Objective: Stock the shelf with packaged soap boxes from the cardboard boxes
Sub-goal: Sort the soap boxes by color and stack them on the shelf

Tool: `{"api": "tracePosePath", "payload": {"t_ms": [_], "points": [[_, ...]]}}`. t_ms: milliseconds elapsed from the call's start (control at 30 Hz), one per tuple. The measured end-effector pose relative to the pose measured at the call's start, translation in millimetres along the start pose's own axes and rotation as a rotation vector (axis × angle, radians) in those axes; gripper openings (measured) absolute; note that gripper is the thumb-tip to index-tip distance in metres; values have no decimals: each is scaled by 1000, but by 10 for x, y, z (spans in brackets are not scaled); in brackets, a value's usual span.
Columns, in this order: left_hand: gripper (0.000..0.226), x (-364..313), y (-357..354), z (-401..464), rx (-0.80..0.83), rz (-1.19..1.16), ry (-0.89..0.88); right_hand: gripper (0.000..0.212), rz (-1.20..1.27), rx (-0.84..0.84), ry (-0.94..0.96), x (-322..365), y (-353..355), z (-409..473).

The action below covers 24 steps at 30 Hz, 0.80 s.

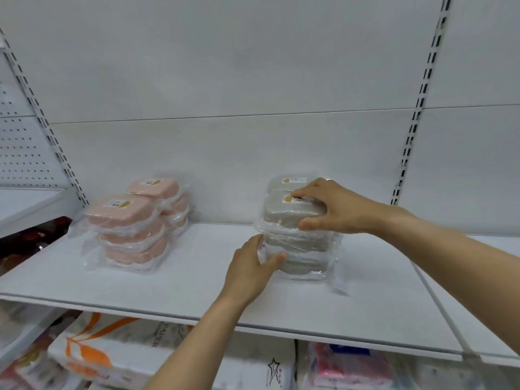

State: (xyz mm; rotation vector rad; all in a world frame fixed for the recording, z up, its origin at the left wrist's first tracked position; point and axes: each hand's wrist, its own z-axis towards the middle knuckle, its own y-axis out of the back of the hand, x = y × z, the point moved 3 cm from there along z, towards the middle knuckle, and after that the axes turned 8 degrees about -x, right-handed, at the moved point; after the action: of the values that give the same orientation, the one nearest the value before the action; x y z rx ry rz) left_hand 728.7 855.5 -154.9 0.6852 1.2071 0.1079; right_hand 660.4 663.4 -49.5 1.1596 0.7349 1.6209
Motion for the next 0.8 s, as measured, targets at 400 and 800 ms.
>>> {"api": "tracePosePath", "payload": {"t_ms": [400,800], "points": [[50,-109,-15,-11,-32,4,35,58,-65,92,-39,85,-34,-71],[65,-625,207,-1148,-334,489,-613,45,-397,-540,-112,559,80,-1757]]}}
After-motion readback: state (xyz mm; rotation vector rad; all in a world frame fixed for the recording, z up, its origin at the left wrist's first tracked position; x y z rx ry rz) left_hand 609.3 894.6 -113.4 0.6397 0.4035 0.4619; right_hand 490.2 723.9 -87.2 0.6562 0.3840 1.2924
